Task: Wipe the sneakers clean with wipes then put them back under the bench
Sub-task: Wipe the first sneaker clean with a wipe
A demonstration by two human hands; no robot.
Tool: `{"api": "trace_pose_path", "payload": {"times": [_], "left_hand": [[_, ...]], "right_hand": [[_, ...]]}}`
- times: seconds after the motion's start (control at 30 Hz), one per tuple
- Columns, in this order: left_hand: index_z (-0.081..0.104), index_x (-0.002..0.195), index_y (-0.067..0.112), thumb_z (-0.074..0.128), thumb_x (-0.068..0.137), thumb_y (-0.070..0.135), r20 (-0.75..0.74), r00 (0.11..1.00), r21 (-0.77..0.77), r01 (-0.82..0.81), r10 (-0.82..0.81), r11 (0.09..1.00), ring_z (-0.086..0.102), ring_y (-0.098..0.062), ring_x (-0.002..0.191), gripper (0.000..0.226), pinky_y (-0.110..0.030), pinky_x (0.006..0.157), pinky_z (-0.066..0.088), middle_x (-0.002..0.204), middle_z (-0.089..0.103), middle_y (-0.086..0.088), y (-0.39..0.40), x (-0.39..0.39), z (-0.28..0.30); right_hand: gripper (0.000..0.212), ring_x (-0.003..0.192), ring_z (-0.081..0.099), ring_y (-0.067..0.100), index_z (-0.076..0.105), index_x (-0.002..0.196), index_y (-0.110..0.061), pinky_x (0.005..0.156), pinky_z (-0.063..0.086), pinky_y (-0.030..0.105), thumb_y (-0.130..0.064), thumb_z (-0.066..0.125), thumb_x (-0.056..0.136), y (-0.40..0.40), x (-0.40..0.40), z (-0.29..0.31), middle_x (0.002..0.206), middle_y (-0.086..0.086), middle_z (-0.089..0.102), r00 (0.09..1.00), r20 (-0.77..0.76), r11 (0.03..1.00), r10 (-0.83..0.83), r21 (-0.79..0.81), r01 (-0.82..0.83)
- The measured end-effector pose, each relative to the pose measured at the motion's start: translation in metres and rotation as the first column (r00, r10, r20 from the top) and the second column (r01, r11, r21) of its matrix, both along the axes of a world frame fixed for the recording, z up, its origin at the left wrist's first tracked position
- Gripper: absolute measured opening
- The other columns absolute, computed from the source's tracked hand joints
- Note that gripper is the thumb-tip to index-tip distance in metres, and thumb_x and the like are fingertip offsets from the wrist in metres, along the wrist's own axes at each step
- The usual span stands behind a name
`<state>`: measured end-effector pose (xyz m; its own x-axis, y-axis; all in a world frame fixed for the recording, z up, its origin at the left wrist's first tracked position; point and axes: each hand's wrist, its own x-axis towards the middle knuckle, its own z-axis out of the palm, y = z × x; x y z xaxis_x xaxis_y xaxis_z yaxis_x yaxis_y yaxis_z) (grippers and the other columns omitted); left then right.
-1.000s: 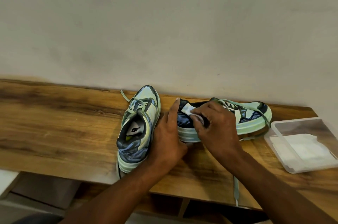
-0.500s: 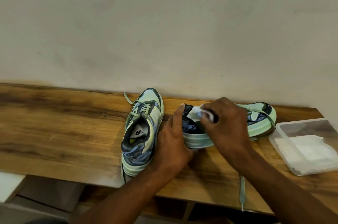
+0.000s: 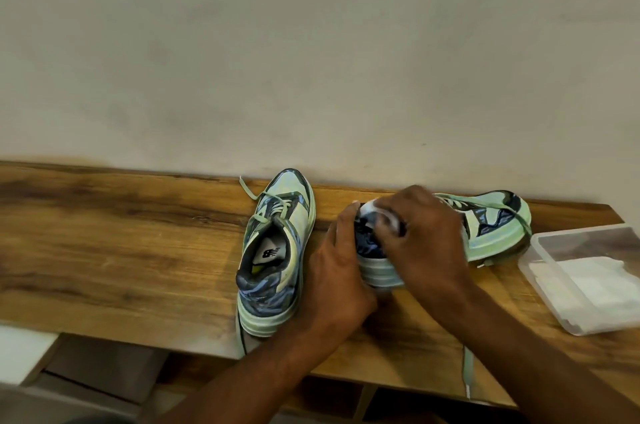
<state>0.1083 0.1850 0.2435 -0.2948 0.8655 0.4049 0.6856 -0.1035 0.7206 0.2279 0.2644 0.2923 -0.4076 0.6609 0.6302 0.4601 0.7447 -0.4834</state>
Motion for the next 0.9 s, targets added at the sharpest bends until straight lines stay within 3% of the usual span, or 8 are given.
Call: {"api": "trace_pose_path", "payload": {"times": [0.1, 0.2, 0.3, 0.4, 0.5, 0.6, 0.77, 0.9], "left_hand": [[0.025, 0.160, 0.025, 0.093, 0.067, 0.032, -0.028, 1.000, -0.014, -0.002, 0.002, 1.000, 0.054, -0.007, 0.130, 0.116, -0.027, 0.103, 0.052, 0.147, 0.051, 0.007, 0.000, 0.003, -0.003], [0.025, 0.161, 0.021, 0.088, 0.072, 0.021, 0.014, 1.000, -0.007, 0.013, -0.013, 1.000, 0.054, -0.012, 0.133, 0.109, -0.035, 0.106, 0.051, 0.150, 0.050, 0.004, -0.001, 0.002, -0.004], [0.029, 0.160, 0.019, 0.072, 0.084, 0.030, 0.046, 0.999, 0.019, -0.019, 0.019, 1.000, 0.058, -0.012, 0.128, 0.088, -0.036, 0.105, 0.050, 0.146, 0.056, 0.003, 0.000, 0.002, -0.003], [0.027, 0.160, 0.025, 0.080, 0.076, 0.026, 0.056, 0.998, -0.001, -0.021, 0.021, 1.000, 0.059, -0.010, 0.126, 0.099, -0.035, 0.102, 0.052, 0.144, 0.057, 0.005, 0.001, 0.002, -0.003], [0.026, 0.158, 0.031, 0.094, 0.063, 0.032, 0.045, 0.999, -0.022, -0.002, 0.003, 1.000, 0.060, -0.009, 0.123, 0.117, -0.035, 0.097, 0.056, 0.140, 0.058, 0.007, 0.005, -0.001, -0.003], [0.031, 0.155, 0.028, 0.096, 0.061, 0.037, 0.070, 0.998, -0.015, -0.004, 0.005, 1.000, 0.064, -0.009, 0.119, 0.115, -0.036, 0.092, 0.058, 0.134, 0.062, 0.010, 0.009, -0.004, -0.004], [0.036, 0.151, 0.032, 0.091, 0.064, 0.028, 0.072, 0.997, 0.018, -0.029, 0.027, 0.999, 0.068, -0.009, 0.108, 0.103, -0.035, 0.086, 0.059, 0.121, 0.068, 0.010, 0.015, -0.007, -0.003], [0.032, 0.152, 0.037, 0.095, 0.047, 0.032, 0.037, 0.999, -0.043, -0.023, 0.025, 0.999, 0.067, -0.011, 0.109, 0.123, -0.036, 0.084, 0.061, 0.125, 0.065, 0.011, 0.016, -0.008, -0.006]], "right_hand": [[0.024, 0.080, 0.065, 0.018, 0.079, 0.100, -0.011, 0.076, 0.051, 0.029, 0.002, 0.080, 0.079, 0.008, 0.003, 0.004, 0.093, 0.006, 0.070, 0.995, -0.027, 0.995, -0.098, 0.003, 0.098], [0.025, 0.081, 0.065, 0.020, 0.077, 0.103, -0.006, 0.077, 0.045, 0.019, 0.005, 0.078, 0.081, -0.007, -0.007, -0.006, 0.096, 0.009, 0.068, 0.999, 0.039, 0.998, -0.001, 0.061, -0.001], [0.027, 0.078, 0.064, 0.021, 0.075, 0.103, -0.003, 0.076, 0.043, 0.015, 0.008, 0.078, 0.079, -0.020, -0.013, -0.012, 0.095, 0.010, 0.066, 0.986, 0.121, 0.992, 0.114, 0.047, -0.120], [0.024, 0.073, 0.064, 0.024, 0.075, 0.101, -0.003, 0.068, 0.050, 0.025, 0.008, 0.077, 0.080, -0.014, -0.008, -0.006, 0.094, 0.010, 0.064, 0.972, 0.204, 0.989, 0.113, 0.069, -0.130], [0.021, 0.074, 0.065, 0.028, 0.075, 0.099, -0.004, 0.068, 0.053, 0.037, 0.007, 0.076, 0.081, 0.012, 0.007, 0.000, 0.093, 0.011, 0.065, 0.993, 0.118, 0.995, -0.005, 0.095, -0.006], [0.022, 0.080, 0.066, 0.028, 0.075, 0.101, -0.007, 0.072, 0.053, 0.037, 0.006, 0.073, 0.083, 0.018, 0.018, -0.003, 0.095, 0.010, 0.067, 0.996, 0.075, 0.997, -0.045, 0.072, 0.040], [0.039, 0.085, 0.063, 0.027, 0.071, 0.109, -0.006, 0.069, 0.051, 0.032, 0.013, 0.073, 0.074, -0.008, 0.022, -0.012, 0.101, 0.008, 0.063, 0.935, 0.324, 0.985, 0.143, 0.041, -0.165], [0.028, 0.083, 0.063, 0.021, 0.074, 0.097, -0.013, 0.074, 0.042, 0.023, 0.009, 0.071, 0.080, 0.029, 0.046, -0.005, 0.094, 0.004, 0.066, 0.986, 0.158, 0.999, -0.043, 0.013, 0.041]]}}
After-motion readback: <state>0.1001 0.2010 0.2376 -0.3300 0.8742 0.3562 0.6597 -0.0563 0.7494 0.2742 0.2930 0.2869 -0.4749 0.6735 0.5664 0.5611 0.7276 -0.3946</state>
